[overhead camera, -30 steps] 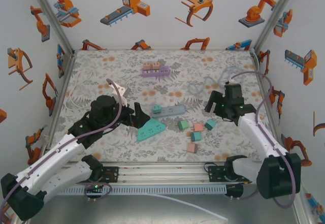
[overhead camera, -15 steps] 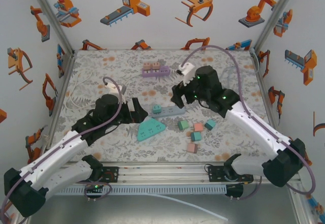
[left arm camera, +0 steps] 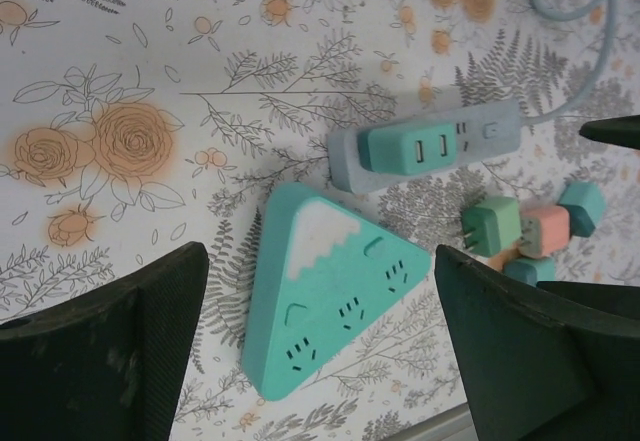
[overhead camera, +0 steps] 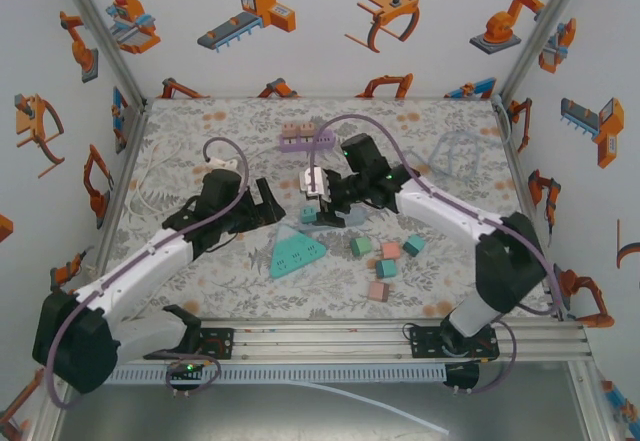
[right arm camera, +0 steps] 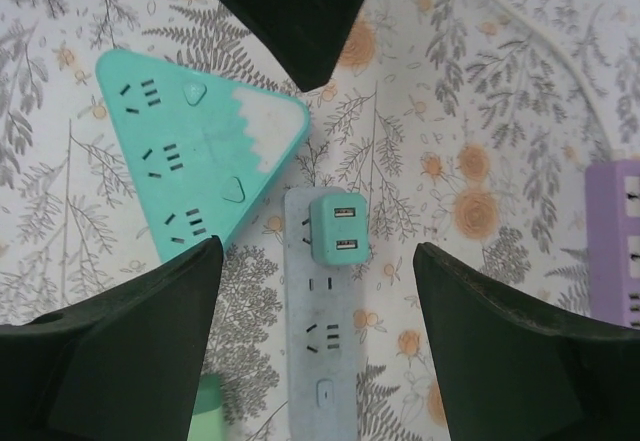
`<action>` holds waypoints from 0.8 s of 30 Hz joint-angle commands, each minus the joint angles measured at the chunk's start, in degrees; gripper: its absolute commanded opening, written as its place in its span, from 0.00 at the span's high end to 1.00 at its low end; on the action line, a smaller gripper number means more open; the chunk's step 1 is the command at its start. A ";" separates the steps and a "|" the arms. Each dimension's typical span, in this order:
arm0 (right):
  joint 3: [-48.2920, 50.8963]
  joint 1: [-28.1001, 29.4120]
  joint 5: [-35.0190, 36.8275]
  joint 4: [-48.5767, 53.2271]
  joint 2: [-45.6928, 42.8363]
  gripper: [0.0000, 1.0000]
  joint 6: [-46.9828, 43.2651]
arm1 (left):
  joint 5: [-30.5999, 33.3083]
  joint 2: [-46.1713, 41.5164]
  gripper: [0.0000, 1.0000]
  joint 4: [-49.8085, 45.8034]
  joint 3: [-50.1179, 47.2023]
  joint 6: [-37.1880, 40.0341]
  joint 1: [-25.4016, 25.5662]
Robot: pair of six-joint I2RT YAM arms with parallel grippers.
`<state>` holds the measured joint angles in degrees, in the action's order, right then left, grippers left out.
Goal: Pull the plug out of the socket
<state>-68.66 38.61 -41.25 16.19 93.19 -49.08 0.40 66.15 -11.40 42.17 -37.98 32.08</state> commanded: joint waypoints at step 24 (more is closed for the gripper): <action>-9.93 -2.18 -5.90 5.88 18.35 0.55 -8.66 | -11.90 28.62 0.34 13.00 5.06 1.24 -2.09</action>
<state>-76.42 36.69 -45.45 20.08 110.59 -56.62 -10.24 92.82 1.39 46.59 -37.30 30.26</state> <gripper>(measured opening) 0.454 0.664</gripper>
